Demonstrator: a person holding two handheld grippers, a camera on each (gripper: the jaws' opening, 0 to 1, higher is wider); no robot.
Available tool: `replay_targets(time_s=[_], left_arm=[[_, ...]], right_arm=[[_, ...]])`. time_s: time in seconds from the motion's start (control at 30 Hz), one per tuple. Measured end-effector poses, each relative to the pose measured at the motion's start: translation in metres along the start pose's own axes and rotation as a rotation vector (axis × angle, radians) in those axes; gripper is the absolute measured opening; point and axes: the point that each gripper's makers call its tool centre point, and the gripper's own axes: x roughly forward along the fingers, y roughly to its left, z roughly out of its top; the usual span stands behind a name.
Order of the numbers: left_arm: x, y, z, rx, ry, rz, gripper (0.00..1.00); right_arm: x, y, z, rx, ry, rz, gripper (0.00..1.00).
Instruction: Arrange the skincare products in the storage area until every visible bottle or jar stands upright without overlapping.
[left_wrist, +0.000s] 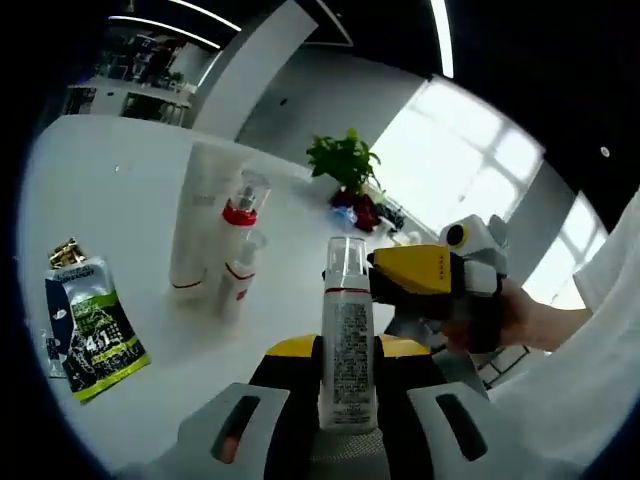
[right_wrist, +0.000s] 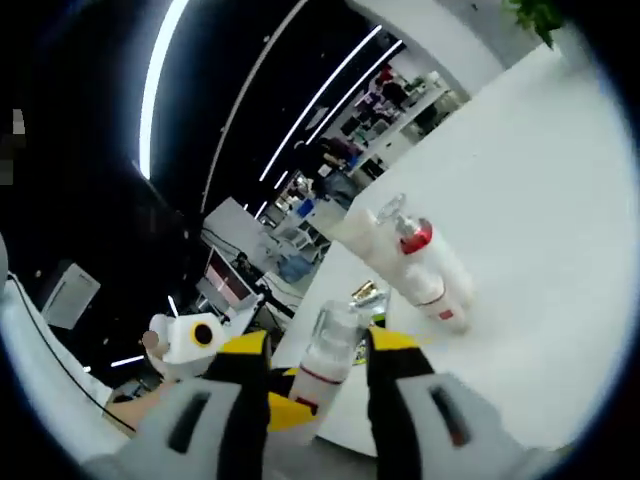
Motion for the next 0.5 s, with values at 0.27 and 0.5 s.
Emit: replay_targets(time_s=[0.27,0.5], left_arm=[[-0.007,-0.016,0.008,0.009,-0.035,-0.068,0.17],[-0.004,-0.022,0.007,0.080,-0.005,-0.072,0.18]], right_arm=[[0.000,0.011,0.005,0.057,-0.047,0.048,0.26],[-0.003,0.024,0.010,-0.059,-0.074,0.050,0.23]])
